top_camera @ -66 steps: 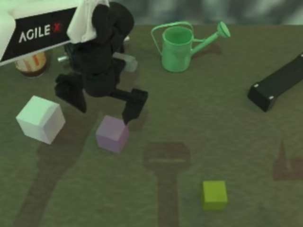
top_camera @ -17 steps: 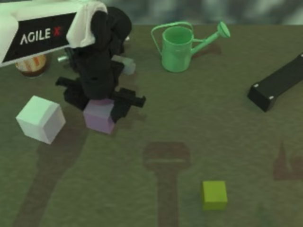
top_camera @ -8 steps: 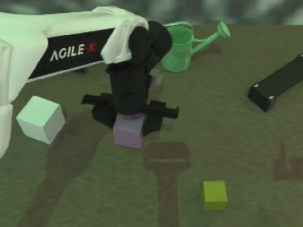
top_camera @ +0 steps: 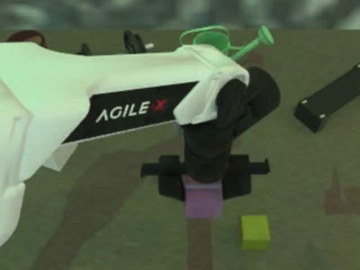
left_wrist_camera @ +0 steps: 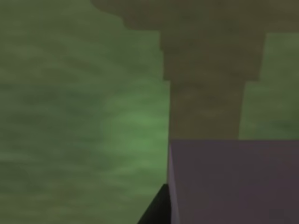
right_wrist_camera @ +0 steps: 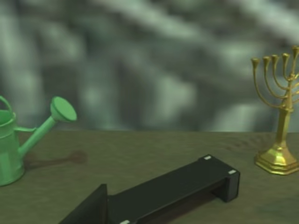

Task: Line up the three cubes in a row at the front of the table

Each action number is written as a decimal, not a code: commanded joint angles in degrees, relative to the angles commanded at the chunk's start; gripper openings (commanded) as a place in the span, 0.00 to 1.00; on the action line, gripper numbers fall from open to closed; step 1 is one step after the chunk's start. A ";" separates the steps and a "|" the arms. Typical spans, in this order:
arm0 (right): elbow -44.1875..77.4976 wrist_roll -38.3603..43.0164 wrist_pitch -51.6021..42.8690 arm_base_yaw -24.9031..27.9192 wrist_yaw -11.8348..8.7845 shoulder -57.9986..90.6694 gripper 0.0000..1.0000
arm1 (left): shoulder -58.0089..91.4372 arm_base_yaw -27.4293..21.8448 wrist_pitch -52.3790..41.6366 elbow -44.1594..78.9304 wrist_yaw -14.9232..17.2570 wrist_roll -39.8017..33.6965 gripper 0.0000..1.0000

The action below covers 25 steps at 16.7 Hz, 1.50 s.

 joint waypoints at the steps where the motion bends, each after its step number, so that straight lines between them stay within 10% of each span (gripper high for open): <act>1: 0.00 0.00 0.00 0.00 0.00 0.00 1.00 | -0.48 -0.95 0.07 -0.27 -0.05 -1.42 0.00; 19: 0.00 0.00 0.00 0.00 0.00 0.00 1.00 | 4.22 -1.74 14.27 -9.53 -0.04 -2.46 0.00; 25: 0.00 0.00 0.00 0.00 0.00 0.00 1.00 | 4.22 -1.74 14.27 -9.53 -0.04 -2.46 0.45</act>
